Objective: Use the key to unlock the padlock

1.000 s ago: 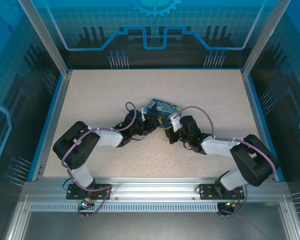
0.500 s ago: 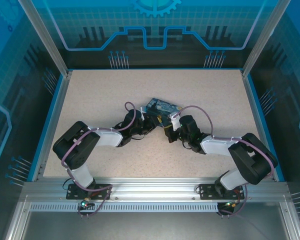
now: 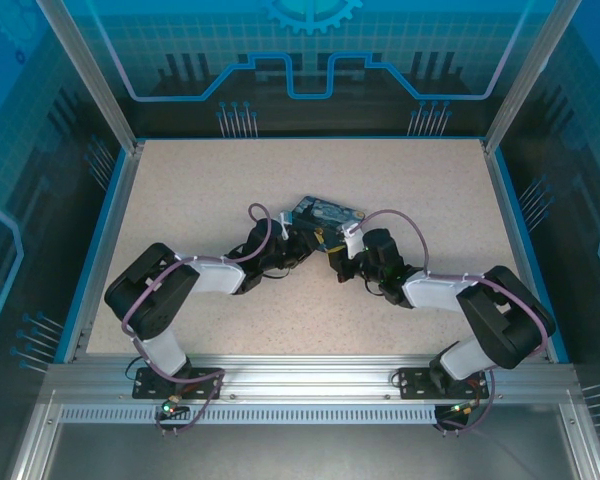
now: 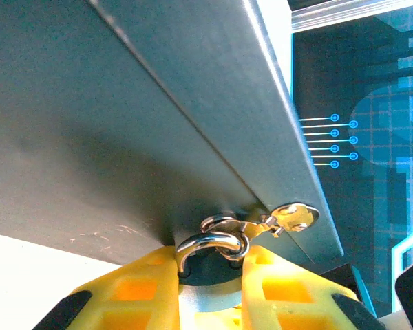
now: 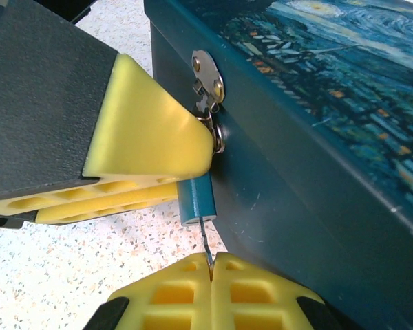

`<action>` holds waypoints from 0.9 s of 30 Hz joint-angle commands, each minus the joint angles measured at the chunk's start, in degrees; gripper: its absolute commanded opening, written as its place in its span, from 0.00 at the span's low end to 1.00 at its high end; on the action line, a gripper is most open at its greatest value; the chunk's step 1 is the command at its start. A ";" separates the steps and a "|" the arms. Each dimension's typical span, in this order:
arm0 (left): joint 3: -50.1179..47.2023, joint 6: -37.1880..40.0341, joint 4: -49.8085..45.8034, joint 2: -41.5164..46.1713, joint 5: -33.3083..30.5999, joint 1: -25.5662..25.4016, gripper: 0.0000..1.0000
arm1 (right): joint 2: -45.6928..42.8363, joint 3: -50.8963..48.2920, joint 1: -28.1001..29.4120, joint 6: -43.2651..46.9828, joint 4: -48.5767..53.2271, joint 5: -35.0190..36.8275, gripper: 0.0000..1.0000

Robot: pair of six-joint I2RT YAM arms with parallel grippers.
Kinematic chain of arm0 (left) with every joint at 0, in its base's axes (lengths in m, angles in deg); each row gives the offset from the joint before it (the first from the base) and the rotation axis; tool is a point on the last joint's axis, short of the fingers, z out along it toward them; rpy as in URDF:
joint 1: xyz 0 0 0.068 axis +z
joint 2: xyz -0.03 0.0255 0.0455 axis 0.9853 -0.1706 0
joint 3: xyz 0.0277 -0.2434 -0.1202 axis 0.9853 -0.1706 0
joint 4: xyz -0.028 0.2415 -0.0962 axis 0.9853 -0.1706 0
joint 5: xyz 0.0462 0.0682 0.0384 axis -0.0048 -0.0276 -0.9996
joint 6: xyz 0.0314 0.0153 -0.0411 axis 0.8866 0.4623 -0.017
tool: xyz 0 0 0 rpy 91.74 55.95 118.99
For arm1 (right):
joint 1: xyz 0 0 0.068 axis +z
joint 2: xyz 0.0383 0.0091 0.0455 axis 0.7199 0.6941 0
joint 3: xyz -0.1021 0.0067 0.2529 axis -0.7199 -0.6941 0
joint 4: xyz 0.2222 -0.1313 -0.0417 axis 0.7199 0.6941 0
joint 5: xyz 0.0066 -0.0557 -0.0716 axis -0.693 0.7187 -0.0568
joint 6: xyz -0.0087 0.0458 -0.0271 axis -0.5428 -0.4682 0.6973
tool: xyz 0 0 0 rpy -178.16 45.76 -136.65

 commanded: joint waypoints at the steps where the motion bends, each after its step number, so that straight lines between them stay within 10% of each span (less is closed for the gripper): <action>1: -0.64 1.44 -0.73 1.42 1.93 -0.67 0.00 | -2.70 1.11 -0.39 2.05 -3.86 -0.97 0.00; 27: 1.17 0.63 -0.38 -2.65 1.56 -2.56 0.00 | 1.21 2.52 2.58 -1.08 -9.32 3.60 0.00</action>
